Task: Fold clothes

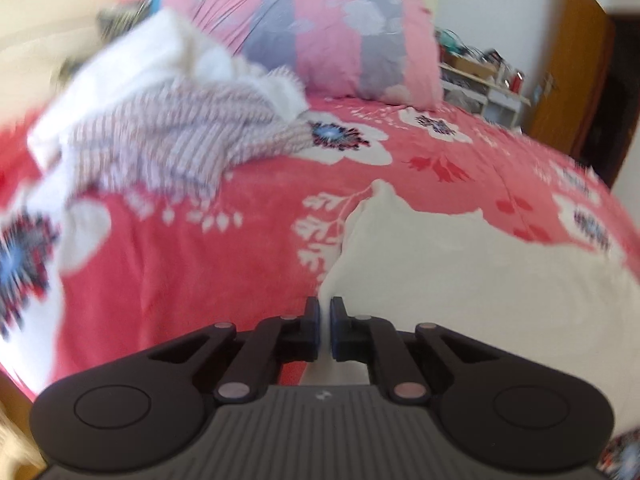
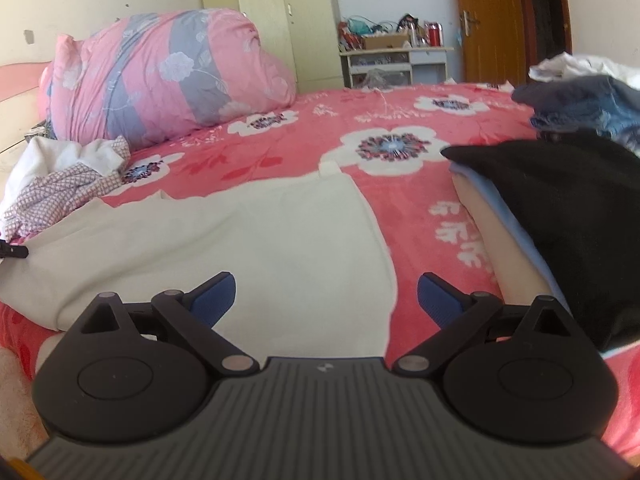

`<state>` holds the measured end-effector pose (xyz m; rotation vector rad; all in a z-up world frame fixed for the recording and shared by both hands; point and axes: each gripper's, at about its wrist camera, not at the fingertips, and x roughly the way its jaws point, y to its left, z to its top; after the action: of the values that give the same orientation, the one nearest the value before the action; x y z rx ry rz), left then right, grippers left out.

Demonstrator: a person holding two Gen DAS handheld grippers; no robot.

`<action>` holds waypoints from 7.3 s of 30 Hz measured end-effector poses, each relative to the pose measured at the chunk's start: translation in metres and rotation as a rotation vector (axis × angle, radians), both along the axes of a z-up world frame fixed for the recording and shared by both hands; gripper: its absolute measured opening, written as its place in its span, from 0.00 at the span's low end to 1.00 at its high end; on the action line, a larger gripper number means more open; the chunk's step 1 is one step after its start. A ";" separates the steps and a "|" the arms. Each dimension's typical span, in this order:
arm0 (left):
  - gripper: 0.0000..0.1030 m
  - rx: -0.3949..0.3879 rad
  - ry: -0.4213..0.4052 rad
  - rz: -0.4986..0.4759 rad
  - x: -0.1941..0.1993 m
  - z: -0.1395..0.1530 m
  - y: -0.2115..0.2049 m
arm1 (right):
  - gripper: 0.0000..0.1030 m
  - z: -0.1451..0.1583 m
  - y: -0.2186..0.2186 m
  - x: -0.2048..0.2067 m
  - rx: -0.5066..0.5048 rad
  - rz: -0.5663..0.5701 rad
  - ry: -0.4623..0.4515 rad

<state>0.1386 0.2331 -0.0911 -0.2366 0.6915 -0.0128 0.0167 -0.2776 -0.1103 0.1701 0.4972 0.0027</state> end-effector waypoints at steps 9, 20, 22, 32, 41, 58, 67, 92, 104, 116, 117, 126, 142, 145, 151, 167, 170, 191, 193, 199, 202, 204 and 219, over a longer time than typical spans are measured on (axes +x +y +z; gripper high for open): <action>0.21 -0.164 -0.015 0.037 -0.016 -0.007 0.029 | 0.95 -0.002 -0.016 -0.010 0.048 -0.031 0.012; 0.37 -0.120 0.031 -0.117 -0.062 -0.013 0.029 | 0.95 0.001 -0.018 -0.014 0.082 -0.021 -0.003; 0.06 -0.134 0.026 -0.104 -0.065 -0.018 0.028 | 0.95 0.003 -0.016 -0.017 0.085 -0.022 -0.007; 0.05 -0.127 -0.019 -0.042 -0.063 -0.008 0.042 | 0.94 0.012 -0.012 -0.030 0.030 -0.046 -0.008; 0.05 -0.044 -0.088 -0.032 -0.063 0.003 0.033 | 0.50 0.012 -0.004 -0.025 -0.060 -0.013 0.032; 0.24 0.177 -0.111 -0.028 -0.081 0.028 0.029 | 0.36 -0.008 -0.007 -0.011 -0.088 0.025 0.062; 0.49 0.127 -0.193 -0.160 -0.069 0.035 -0.040 | 0.36 0.018 0.004 0.001 -0.080 0.097 0.005; 0.31 0.500 0.085 -0.449 0.134 -0.006 -0.133 | 0.38 -0.026 0.003 0.068 -0.012 0.125 0.007; 0.01 0.618 -0.038 -0.324 0.133 0.013 -0.134 | 0.39 -0.034 -0.006 0.075 0.016 0.118 0.001; 0.21 0.621 0.010 -0.252 0.155 -0.002 -0.119 | 0.41 -0.037 -0.007 0.076 0.023 0.108 0.003; 0.30 0.592 0.009 -0.230 0.154 0.002 -0.114 | 0.42 -0.037 -0.008 0.076 0.023 0.107 0.005; 0.55 0.347 0.080 -0.203 0.129 0.029 -0.068 | 0.46 -0.027 -0.011 0.080 0.011 0.107 0.031; 0.52 -0.083 0.155 -0.103 0.180 -0.009 -0.031 | 0.66 -0.012 -0.022 0.272 0.025 0.265 0.184; 0.32 -0.089 0.100 -0.116 0.178 -0.010 -0.033 | 0.20 -0.024 -0.026 0.276 0.075 0.279 0.203; 0.08 -0.052 -0.022 -0.145 0.171 -0.002 -0.043 | 0.08 -0.008 -0.023 0.237 0.045 0.248 0.014; 0.09 0.243 -0.025 -0.156 0.199 -0.029 -0.094 | 0.11 -0.036 -0.055 0.260 0.072 0.023 0.077; 0.25 0.257 -0.051 -0.124 0.189 -0.015 -0.088 | 0.21 -0.032 -0.074 0.253 0.164 -0.051 0.072; 0.60 -0.307 0.112 -0.009 -0.068 0.004 0.009 | 0.23 0.011 0.132 0.025 -0.187 0.591 0.003; 0.60 -0.400 0.114 0.026 -0.076 -0.015 0.009 | 0.23 0.010 0.148 0.012 -0.251 0.613 -0.010; 0.60 -0.336 0.050 0.041 -0.069 -0.024 -0.011 | 0.23 0.009 0.169 -0.010 -0.377 0.596 -0.004; 0.52 -0.322 0.020 0.044 -0.059 -0.021 -0.016 | 0.23 0.010 0.170 -0.018 -0.345 0.584 -0.005; 0.37 -0.349 0.017 0.060 -0.052 -0.024 -0.014 | 0.23 0.007 0.173 -0.021 -0.357 0.581 0.005; 0.08 -0.372 -0.085 0.033 -0.036 0.009 -0.007 | 0.14 -0.015 0.225 0.023 -0.615 0.733 -0.083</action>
<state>0.1023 0.2263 -0.0822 -0.6006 0.5964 -0.1203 0.0394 -0.0530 -0.1256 -0.6183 0.4345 0.5659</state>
